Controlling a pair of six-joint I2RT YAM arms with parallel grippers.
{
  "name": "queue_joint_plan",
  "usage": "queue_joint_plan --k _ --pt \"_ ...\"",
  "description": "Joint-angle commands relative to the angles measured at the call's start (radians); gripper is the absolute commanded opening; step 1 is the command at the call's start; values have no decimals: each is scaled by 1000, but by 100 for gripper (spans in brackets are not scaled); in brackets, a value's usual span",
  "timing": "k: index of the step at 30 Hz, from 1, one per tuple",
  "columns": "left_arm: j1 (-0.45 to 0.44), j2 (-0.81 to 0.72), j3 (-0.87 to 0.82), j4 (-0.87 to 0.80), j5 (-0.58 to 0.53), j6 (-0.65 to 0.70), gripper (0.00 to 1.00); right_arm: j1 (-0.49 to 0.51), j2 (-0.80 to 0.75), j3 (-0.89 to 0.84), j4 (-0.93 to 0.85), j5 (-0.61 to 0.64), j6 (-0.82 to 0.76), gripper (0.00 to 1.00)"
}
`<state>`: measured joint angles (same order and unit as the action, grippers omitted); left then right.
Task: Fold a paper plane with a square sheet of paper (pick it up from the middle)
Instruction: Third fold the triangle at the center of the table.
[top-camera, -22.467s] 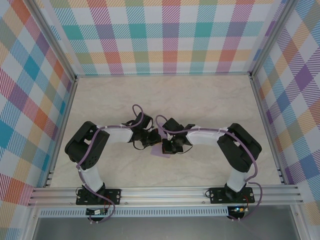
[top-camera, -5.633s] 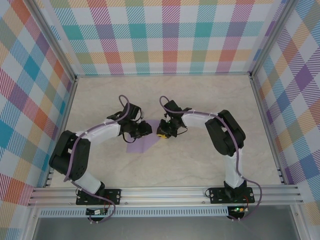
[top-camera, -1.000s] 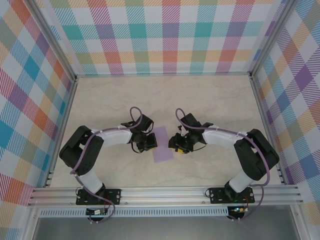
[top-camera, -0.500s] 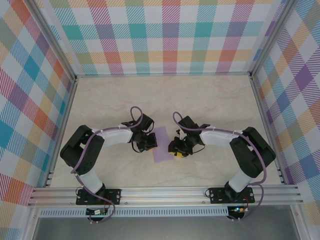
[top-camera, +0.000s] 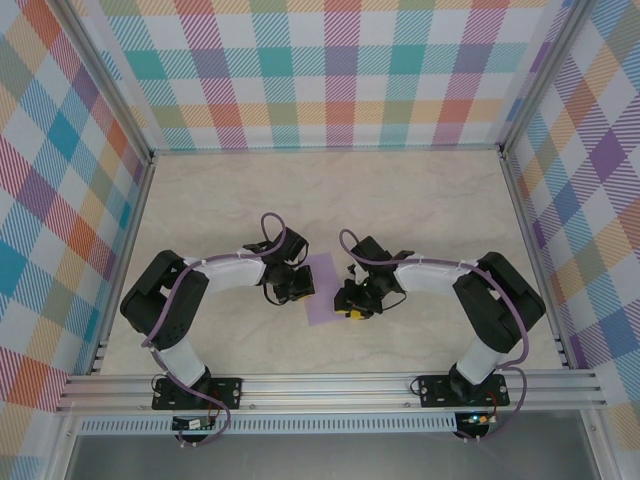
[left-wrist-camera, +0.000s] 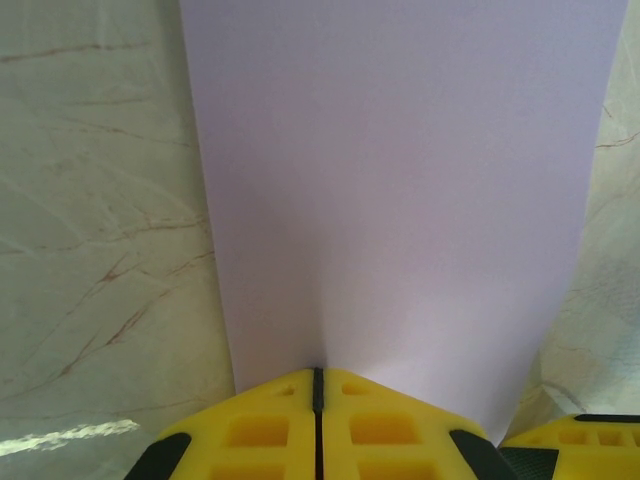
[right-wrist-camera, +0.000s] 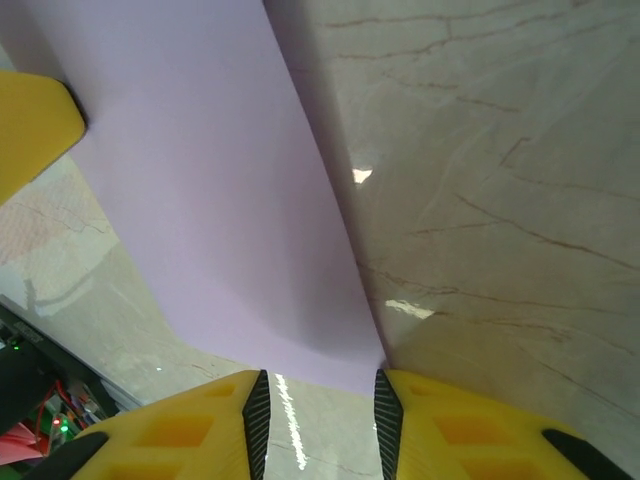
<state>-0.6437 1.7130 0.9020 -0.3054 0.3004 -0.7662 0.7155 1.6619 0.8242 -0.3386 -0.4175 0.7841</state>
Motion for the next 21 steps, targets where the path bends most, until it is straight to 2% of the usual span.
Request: queue_joint_plan --k 1,5,13,21 --pt "-20 60 -17 -41 -57 8 7 7 -9 10 -67 67 -46 37" --pt "-20 61 -17 -40 -57 7 7 7 -6 15 -73 80 -53 39" --pt "-21 63 -11 -44 -57 9 7 16 10 13 -9 -10 -44 36" --pt "-22 66 -10 -46 -57 10 6 16 -16 11 55 -59 -26 38"
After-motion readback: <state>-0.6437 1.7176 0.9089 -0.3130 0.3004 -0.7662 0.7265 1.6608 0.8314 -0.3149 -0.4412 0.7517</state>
